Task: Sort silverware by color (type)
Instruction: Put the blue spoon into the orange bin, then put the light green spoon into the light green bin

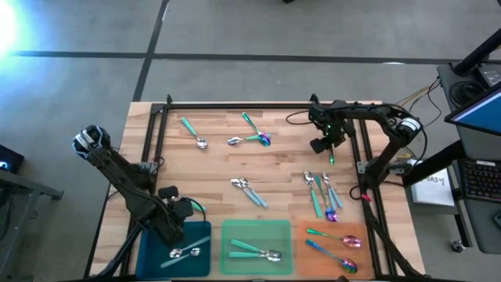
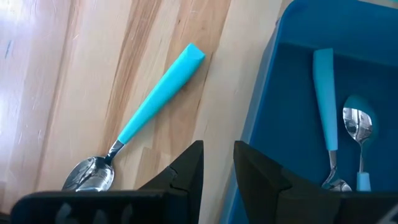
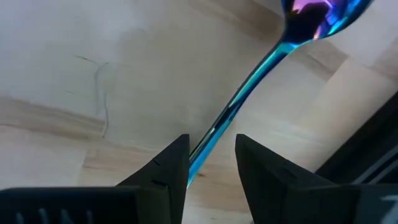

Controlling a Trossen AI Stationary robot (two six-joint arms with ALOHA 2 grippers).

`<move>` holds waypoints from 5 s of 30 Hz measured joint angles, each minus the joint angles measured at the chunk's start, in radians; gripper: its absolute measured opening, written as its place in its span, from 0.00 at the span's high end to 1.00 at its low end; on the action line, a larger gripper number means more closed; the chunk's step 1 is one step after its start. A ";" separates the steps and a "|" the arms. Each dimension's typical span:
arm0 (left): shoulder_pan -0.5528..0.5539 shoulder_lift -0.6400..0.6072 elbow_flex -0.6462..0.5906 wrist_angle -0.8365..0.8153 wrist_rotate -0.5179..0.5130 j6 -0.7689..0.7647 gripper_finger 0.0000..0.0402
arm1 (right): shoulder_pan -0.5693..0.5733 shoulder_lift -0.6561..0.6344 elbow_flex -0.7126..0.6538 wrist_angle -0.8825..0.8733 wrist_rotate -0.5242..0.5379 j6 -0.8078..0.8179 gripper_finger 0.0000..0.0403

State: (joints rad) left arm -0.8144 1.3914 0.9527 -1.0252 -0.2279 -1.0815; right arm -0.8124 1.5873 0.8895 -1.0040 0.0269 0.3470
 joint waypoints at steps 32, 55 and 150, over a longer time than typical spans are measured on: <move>0.014 0.000 0.000 0.060 -0.415 0.154 0.82 | 0.006 -0.057 0.049 0.038 -0.112 -0.191 0.96; 0.295 -0.015 -0.019 0.049 -0.911 0.097 0.82 | 0.389 -0.242 0.067 0.840 -0.277 -0.215 0.97; 0.687 0.041 -0.785 2.596 -0.262 1.204 0.82 | 1.545 -0.257 0.116 0.180 -0.201 0.975 0.75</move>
State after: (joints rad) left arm -0.1272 1.4328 0.1680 1.5711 -0.4904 0.1223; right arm 0.7326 1.3300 1.0058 -0.8241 -0.1744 1.3217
